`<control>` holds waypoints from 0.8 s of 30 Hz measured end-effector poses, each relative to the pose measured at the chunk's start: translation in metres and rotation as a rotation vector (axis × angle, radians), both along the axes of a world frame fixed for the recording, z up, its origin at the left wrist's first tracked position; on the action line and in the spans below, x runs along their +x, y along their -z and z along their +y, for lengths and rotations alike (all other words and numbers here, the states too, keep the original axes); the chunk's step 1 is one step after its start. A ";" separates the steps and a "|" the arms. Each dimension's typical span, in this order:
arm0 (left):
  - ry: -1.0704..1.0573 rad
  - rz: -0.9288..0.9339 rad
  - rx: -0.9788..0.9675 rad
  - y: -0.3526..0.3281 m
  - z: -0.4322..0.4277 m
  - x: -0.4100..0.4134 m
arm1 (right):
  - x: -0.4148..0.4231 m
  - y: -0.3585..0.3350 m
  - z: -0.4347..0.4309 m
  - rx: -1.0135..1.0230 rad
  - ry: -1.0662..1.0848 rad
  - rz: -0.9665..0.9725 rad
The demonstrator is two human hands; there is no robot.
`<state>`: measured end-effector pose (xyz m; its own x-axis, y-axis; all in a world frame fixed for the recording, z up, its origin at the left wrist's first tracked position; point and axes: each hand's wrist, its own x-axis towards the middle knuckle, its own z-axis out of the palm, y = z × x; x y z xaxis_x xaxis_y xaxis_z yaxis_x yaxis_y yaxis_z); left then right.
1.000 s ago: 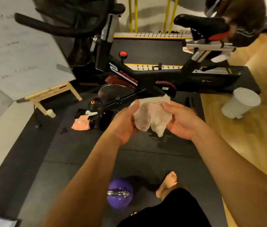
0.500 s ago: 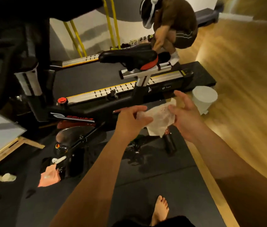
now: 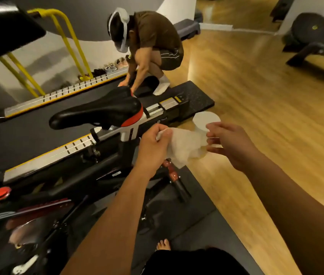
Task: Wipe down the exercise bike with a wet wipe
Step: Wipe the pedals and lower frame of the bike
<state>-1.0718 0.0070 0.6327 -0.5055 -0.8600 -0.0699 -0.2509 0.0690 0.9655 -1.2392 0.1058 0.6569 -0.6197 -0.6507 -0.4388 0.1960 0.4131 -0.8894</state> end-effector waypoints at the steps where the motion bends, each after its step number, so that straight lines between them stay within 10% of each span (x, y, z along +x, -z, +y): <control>1: 0.014 0.002 -0.001 -0.004 -0.008 -0.010 | -0.006 -0.004 -0.008 -0.002 -0.007 -0.052; 7: -0.020 0.065 0.060 -0.005 -0.051 -0.041 | -0.008 0.007 -0.067 0.026 -0.337 -0.333; 18: -0.461 0.101 0.128 0.038 -0.106 -0.165 | -0.160 0.049 -0.157 -0.180 -0.094 -0.155; 24: -0.679 0.113 0.391 0.036 -0.122 -0.257 | -0.260 0.077 -0.195 0.009 -0.096 -0.549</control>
